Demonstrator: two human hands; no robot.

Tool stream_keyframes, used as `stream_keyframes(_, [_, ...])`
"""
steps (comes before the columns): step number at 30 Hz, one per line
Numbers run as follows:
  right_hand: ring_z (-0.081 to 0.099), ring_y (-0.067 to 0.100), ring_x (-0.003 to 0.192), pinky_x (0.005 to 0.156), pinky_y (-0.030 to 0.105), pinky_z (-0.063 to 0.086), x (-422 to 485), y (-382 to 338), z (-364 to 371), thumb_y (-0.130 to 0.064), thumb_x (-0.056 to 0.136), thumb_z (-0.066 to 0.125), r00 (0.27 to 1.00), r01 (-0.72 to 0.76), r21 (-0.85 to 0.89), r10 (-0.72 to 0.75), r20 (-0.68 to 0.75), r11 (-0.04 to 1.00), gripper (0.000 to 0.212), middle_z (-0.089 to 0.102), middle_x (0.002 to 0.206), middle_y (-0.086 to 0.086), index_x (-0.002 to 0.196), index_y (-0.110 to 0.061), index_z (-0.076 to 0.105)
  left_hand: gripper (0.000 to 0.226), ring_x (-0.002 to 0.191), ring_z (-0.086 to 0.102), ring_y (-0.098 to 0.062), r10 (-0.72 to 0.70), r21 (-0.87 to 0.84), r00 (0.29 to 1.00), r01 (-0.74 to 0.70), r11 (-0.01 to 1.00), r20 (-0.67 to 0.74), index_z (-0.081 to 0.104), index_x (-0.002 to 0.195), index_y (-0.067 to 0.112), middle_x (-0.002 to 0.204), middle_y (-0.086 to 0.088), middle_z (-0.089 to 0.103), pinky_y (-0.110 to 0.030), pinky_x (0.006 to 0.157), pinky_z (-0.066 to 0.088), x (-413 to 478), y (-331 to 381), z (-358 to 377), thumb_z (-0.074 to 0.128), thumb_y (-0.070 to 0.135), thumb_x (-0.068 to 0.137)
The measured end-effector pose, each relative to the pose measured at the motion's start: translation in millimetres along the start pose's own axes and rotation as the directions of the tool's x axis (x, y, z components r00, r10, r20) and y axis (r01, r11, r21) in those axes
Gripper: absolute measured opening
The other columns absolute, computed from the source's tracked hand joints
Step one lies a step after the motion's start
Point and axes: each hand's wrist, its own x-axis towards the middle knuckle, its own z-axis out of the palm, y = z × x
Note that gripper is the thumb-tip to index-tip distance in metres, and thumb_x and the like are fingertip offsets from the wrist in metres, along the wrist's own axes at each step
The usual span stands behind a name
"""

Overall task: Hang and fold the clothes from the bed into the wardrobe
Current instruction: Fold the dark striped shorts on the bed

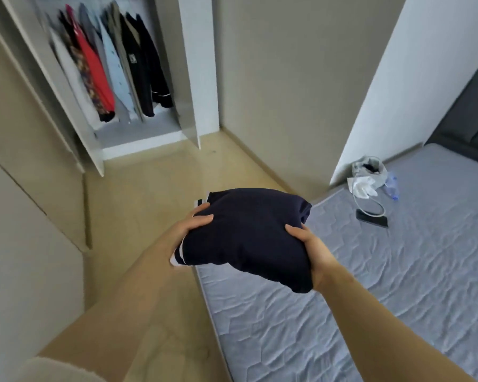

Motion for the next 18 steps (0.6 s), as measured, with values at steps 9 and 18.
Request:
stream_keyframes(9, [0.068, 0.037, 0.09, 0.062, 0.048, 0.054, 103.0, -25.7, 193.8, -0.027, 0.064, 0.074, 0.979, 0.027, -0.111, -0.004, 0.204, 0.993, 0.058, 0.067, 0.114, 0.011, 0.119, -0.037, 0.056, 0.065, 0.08, 0.071, -0.02, 0.196, -0.075, 0.977, -0.202, 0.976, -0.088, 0.054, 0.124, 0.032, 0.112, 0.001, 0.064, -0.03, 0.056, 0.055, -10.4, 130.3, -142.6, 0.068, 0.022, 0.061])
stream_keyframes(18, [0.067, 0.037, 0.092, 0.062, 0.048, 0.053, 184.2, -36.8, 309.2, -0.026, 0.079, 0.065, 0.963, 0.024, -0.163, 0.021, 0.27, 0.986, 0.044, 0.066, 0.115, 0.007, 0.12, -0.039, 0.056, 0.071, 0.096, 0.065, -0.026, 0.269, -0.142, 0.948, -0.293, 0.945, -0.17, 0.052, 0.129, 0.03, 0.123, -0.005, 0.06, -0.036, 0.069, 0.053, 7.9, 204.1, -236.3, 0.072, 0.019, 0.061])
